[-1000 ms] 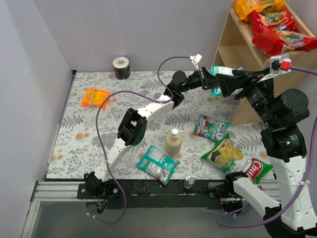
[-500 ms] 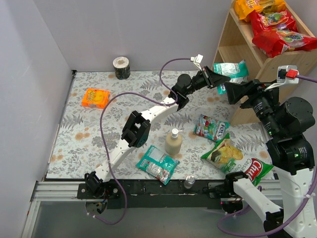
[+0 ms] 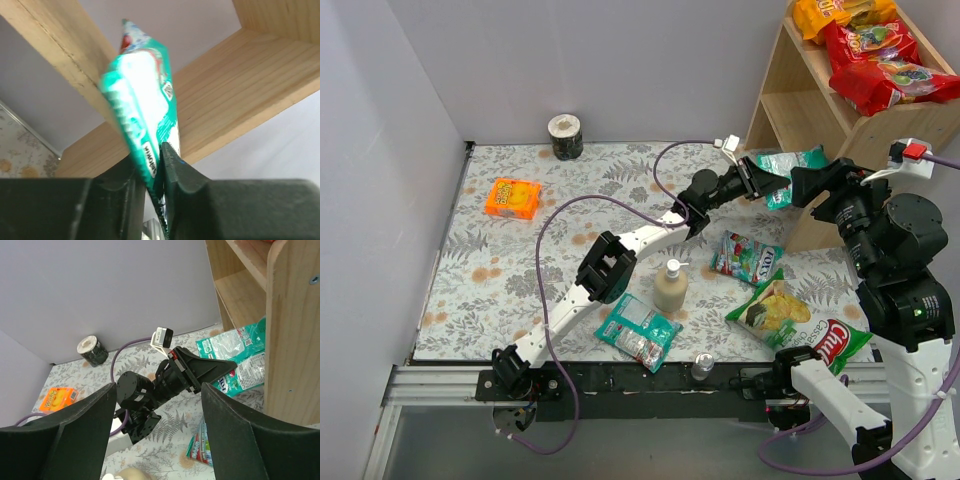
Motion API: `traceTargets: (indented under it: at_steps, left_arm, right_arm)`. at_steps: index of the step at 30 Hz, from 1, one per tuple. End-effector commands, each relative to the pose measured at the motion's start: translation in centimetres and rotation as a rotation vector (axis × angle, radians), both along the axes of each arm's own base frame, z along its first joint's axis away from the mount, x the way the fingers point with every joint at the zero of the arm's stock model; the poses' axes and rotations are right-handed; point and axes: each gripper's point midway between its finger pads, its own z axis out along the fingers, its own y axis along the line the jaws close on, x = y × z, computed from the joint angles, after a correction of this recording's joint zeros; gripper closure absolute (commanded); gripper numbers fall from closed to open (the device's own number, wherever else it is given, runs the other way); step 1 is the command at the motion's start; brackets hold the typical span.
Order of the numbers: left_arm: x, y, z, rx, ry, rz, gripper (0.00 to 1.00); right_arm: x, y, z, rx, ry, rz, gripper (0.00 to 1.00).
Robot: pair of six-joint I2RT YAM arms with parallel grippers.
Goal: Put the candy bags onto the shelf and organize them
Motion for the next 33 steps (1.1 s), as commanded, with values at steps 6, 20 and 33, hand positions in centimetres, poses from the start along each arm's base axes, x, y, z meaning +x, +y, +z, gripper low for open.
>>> traceTargets:
  at_steps: [6, 20, 33]
  left_arm:
    - [-1.4, 0.6, 5.0, -0.058, -0.114, 0.003, 0.66]
    - [-1.2, 1.3, 4.3, 0.031, -0.129, 0.015, 0.26]
    - [-1.1, 2.8, 6.8, 0.049, -0.178, 0.037, 0.34]
  right_arm:
    - [0.1, -1.0, 0.4, 0.021, -0.004, -0.062, 0.26]
    - [0.6, -1.6, 0.6, 0.01, -0.004, -0.102, 0.25]
    - [0.8, -1.6, 0.0, 0.003, 0.018, -0.105, 0.25]
